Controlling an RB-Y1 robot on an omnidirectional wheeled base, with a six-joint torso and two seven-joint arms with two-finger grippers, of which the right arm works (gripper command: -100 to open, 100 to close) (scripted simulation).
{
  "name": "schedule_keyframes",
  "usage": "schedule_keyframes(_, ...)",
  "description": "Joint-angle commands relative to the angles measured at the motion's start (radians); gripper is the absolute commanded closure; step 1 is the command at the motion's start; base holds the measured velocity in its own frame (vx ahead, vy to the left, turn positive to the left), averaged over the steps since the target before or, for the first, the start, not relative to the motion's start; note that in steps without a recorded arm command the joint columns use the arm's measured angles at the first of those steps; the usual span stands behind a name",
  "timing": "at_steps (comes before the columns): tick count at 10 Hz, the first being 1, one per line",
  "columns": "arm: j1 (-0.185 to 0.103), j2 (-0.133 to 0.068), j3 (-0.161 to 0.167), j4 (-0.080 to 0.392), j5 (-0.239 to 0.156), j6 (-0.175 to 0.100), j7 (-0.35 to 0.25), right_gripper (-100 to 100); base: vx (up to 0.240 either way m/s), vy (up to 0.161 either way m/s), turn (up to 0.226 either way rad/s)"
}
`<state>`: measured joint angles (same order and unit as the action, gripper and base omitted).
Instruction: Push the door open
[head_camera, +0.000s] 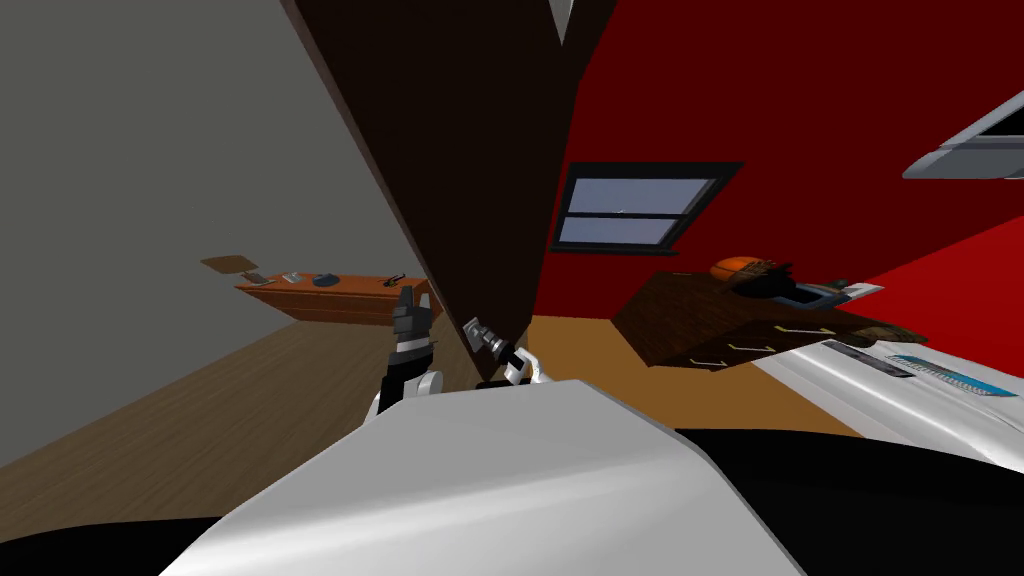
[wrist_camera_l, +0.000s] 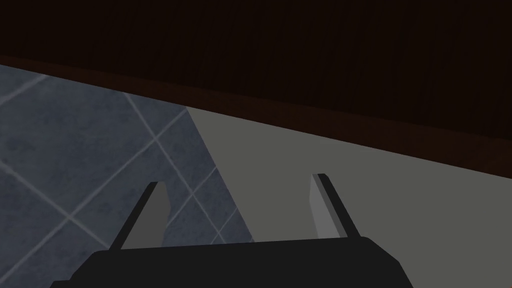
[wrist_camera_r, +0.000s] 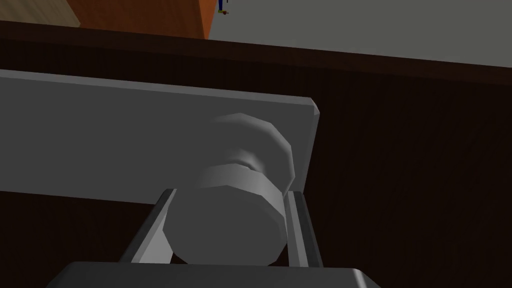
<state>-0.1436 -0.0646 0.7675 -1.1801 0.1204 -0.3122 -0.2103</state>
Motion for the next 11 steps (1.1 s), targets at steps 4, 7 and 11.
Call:
schedule_keyframes(4,0.066,0.008,-0.044,-0.041,0.075,0.007,-0.024,100,0.114,0.231,-0.178)
schedule_keyframes(7,0.107,0.028,-0.062,-0.072,0.120,0.014,-0.037,100,0.116,0.223,-0.157)
schedule_keyframes(11,0.145,0.056,-0.078,-0.101,0.162,0.019,-0.049,100,0.070,0.179,-0.139)
